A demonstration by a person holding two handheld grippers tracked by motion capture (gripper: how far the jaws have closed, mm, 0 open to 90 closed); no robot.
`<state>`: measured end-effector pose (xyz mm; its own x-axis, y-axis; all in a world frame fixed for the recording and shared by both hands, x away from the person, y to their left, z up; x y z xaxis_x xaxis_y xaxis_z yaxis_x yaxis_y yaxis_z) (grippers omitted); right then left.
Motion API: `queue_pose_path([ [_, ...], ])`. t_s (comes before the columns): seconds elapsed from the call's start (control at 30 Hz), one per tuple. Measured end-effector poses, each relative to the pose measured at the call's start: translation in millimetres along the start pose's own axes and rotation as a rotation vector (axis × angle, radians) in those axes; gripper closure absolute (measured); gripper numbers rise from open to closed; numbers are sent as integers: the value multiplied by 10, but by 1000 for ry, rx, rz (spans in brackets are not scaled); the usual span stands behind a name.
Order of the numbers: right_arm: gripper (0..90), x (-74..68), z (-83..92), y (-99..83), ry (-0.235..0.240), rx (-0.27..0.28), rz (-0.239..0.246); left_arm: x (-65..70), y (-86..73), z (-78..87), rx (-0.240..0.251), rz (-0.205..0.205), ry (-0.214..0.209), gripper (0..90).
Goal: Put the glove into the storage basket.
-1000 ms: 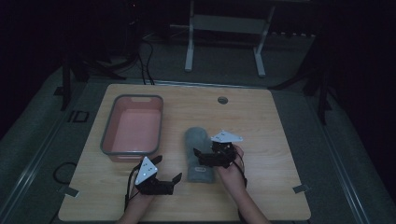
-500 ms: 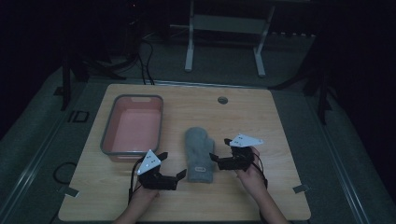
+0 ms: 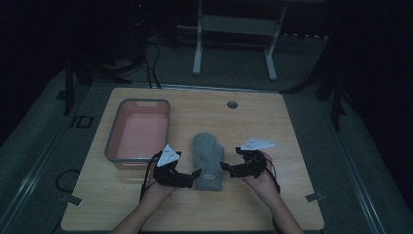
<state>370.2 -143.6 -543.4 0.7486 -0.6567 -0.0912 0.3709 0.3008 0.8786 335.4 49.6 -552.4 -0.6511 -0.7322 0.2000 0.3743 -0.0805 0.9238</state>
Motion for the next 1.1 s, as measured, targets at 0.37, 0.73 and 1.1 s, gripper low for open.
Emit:
queue_pose_path([
  [0.37, 434, -20, -250, -115, 0, -81, -13, -142, -97, -290, -108, 11, 56, 200],
  [0.73, 402, 72, -421, -301, -5, -199, -82, -248, -257, -543, -237, 67, 49, 243],
  [1.1, 516, 104, -548, -356, 97, -240, -154, -269, -317, -661, -256, 122, -27, 369],
])
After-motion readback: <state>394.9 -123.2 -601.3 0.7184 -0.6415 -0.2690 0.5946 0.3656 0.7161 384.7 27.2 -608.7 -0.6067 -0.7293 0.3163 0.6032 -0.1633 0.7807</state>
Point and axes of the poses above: each handheld gripper's, and its own axes: z roughly backward along the jaws, y roughly out of its top, x roughly to its right, the point moved 7 cm from there along -z, roughly forward along the jaws, and after that the axes turned 9 degrees about x, right-handed, at the moved point
